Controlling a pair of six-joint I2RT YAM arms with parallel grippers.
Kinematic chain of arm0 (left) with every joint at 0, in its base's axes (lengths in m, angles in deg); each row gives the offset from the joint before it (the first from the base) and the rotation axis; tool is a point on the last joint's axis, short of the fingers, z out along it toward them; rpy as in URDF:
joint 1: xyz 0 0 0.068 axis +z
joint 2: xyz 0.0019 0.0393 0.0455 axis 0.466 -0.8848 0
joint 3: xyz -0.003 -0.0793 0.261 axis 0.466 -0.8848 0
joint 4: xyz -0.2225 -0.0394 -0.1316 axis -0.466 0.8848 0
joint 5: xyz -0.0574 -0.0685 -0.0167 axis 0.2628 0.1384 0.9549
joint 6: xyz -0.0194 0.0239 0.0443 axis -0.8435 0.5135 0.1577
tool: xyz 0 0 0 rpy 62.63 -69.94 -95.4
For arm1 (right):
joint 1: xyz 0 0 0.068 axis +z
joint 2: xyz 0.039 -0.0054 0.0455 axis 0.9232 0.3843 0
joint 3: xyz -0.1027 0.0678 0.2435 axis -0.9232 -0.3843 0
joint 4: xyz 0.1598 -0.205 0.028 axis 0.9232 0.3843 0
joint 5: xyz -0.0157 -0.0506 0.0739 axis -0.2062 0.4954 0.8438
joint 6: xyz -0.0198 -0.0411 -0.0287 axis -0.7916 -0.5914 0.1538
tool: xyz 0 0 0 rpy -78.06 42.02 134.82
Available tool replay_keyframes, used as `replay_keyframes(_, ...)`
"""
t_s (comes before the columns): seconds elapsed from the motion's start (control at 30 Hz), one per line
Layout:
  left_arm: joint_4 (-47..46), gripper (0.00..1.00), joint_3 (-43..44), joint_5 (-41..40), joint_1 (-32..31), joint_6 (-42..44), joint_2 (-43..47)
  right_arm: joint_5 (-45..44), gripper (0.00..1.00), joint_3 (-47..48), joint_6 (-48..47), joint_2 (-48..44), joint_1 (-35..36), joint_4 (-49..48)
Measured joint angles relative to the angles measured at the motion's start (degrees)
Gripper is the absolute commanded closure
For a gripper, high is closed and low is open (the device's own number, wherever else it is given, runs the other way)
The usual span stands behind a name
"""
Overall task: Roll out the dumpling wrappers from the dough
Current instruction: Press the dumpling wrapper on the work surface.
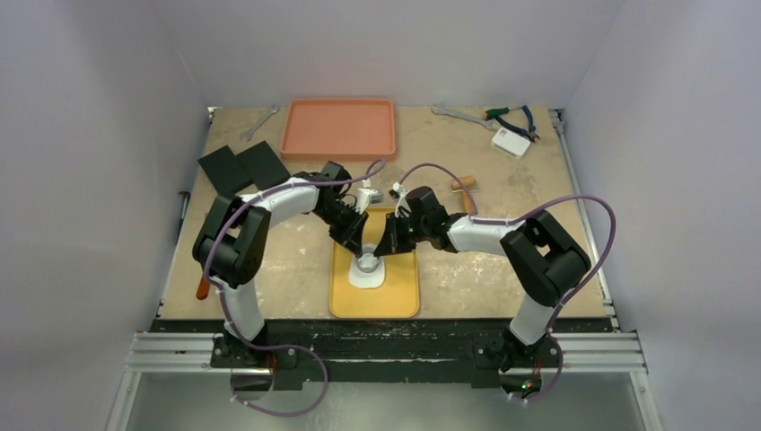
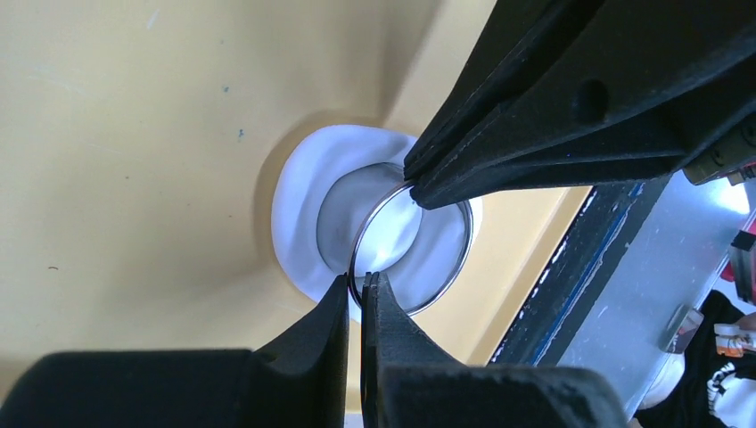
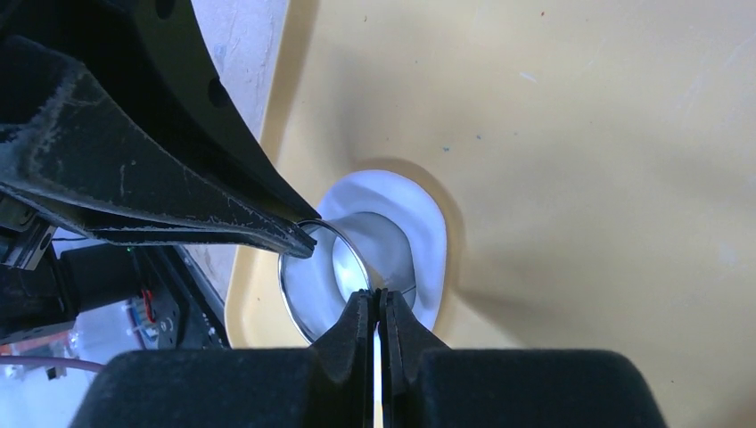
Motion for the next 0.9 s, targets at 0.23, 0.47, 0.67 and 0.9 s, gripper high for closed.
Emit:
replay_keyframes(0.23,1.4,1.00,2.6,1.1,0.4,0.2,-2.7,-2.5,1.00,-3.8,0.5,-2.1,1.1,-4.0)
replay_keyframes(0.47,3.3,1.00,4.8,3.9,0.3,-1.3,-5.5,-5.9,1.00,-10.7,4.2,-6.3,2.4,-10.4)
replay_keyframes(0.67,-1.1,1.00,0.4,0.1,-1.4,-0.8,-0.6,-1.5,1.00,-5.4,2.7,-2.8,0.4,-4.9)
replay_keyframes(0.9,-1.9,0.92,-0.3,-1.9,-2.0,-0.8,1.0,-7.9,0.94,-0.7,-2.3,-3.9,2.6,4.0)
